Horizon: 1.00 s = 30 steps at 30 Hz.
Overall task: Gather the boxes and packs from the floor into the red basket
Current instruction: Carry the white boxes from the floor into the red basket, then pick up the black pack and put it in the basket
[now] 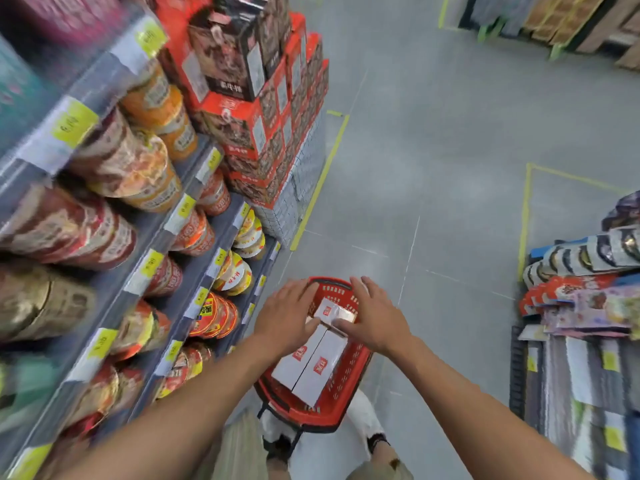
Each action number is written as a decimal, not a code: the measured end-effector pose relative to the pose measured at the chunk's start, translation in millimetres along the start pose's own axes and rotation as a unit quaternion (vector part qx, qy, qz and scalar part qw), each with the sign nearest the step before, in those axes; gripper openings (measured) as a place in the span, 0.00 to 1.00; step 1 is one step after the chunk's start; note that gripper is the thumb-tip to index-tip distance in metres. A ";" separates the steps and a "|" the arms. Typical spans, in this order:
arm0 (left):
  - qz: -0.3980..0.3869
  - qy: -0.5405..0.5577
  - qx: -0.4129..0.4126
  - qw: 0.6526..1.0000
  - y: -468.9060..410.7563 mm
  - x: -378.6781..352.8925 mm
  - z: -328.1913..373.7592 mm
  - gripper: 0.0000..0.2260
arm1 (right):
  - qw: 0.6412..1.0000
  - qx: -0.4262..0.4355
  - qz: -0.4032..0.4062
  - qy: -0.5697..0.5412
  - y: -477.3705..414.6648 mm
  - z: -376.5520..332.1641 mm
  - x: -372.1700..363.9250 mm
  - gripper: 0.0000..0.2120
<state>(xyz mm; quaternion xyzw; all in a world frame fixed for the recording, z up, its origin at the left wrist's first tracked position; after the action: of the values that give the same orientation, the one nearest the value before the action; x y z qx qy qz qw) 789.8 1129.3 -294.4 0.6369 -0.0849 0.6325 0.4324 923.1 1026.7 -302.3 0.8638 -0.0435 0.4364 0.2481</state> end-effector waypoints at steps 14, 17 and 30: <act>0.175 0.074 0.257 0.947 177.8 56.3 -37.9 0.36 | 0.933 0.336 -0.010 0.127 41.7 -140.4 79.4 0.42; 0.204 0.101 0.332 0.915 240.6 51.7 -59.9 0.35 | 0.896 0.415 -0.043 0.155 57.9 -190.8 59.2 0.42; 0.226 0.174 0.630 0.722 584.1 -99.3 -66.3 0.34 | 0.702 0.652 -0.204 0.201 275.0 -370.7 -132.5 0.42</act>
<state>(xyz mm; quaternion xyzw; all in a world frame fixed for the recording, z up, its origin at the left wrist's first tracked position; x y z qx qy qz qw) 340.1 772.1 -134.2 0.6033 0.2683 0.7188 -0.2177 489.9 940.8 -113.8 0.6895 0.4801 0.4574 -0.2912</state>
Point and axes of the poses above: each hand's wrist, its own y-axis away from the middle knuckle, its own x-axis out of the back of the hand, z = x × y, the point moved 9 cm from there along -y, towards the middle knuckle, and after that the axes turned 10 degrees about x, right-handed, at the moved point
